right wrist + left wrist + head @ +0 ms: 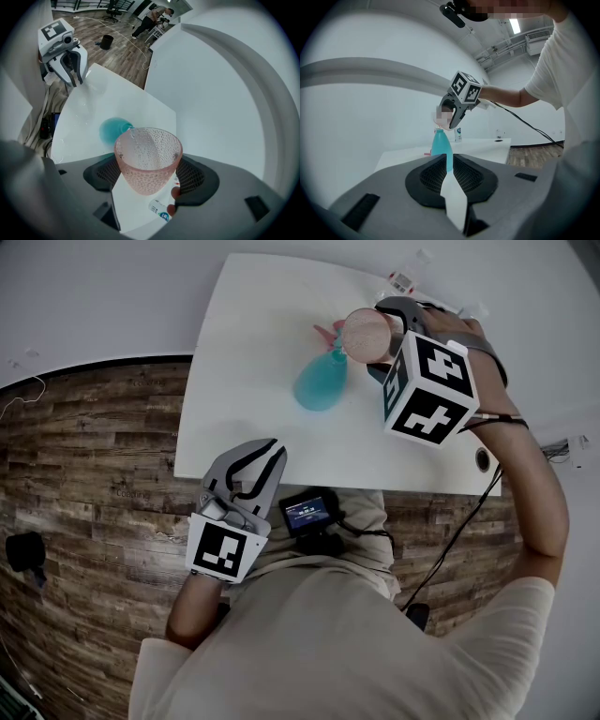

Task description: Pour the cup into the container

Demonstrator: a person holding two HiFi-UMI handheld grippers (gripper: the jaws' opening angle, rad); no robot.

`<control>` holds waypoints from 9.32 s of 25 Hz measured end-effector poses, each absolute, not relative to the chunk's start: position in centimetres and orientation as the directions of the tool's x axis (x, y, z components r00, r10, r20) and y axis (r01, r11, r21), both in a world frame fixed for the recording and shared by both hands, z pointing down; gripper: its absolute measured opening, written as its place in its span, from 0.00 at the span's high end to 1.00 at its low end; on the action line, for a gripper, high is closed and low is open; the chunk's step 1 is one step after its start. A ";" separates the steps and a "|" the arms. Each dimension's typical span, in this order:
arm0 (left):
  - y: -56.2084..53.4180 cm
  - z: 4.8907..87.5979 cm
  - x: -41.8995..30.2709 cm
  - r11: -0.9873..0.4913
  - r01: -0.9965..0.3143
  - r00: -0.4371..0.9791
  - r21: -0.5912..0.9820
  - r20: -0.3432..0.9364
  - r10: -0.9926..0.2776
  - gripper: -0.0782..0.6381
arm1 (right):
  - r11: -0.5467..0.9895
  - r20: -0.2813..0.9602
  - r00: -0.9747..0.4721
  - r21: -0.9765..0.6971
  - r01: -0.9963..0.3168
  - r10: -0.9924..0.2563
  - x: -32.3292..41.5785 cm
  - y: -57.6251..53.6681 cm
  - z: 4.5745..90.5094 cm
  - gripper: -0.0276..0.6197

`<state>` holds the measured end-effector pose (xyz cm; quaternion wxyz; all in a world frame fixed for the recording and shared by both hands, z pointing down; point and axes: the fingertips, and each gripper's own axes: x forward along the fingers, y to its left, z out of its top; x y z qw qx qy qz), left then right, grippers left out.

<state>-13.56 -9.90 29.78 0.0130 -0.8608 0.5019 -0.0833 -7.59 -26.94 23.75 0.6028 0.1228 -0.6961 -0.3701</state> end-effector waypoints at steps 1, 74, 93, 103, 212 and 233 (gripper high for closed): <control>-9.9 29.8 -13.5 -0.496 -0.862 0.482 -0.106 0.131 -0.866 0.84 | 0.695 0.747 -0.243 0.664 0.276 -0.618 -7.6 -26.9 23.7 0.38; -9.3 29.5 -13.9 -0.485 -0.867 0.471 -0.114 0.128 -0.873 0.84 | 0.578 0.674 -0.215 0.725 0.375 -0.707 -7.7 -27.1 23.2 0.38; -8.9 29.3 -14.0 -0.480 -0.870 0.467 -0.116 0.124 -0.876 0.84 | 0.509 0.627 -0.211 0.751 0.419 -0.750 -7.9 -27.2 22.9 0.38; -8.9 29.2 -14.1 -0.481 -0.869 0.468 -0.119 0.121 -0.875 0.84 | 0.465 0.597 -0.212 0.763 0.449 -0.774 -8.0 -27.3 22.7 0.38; -13.7 22.8 -10.4 -0.358 -0.911 0.379 -0.205 -0.072 -0.922 0.84 | 0.677 0.059 -0.683 0.215 -0.704 -0.728 6.7 -21.7 24.1 0.38; -12.4 26.2 -8.1 -0.418 -0.883 0.430 -0.215 -0.011 -0.903 0.84 | 0.682 0.058 -0.692 0.243 -0.689 -0.720 6.1 -20.3 25.0 0.38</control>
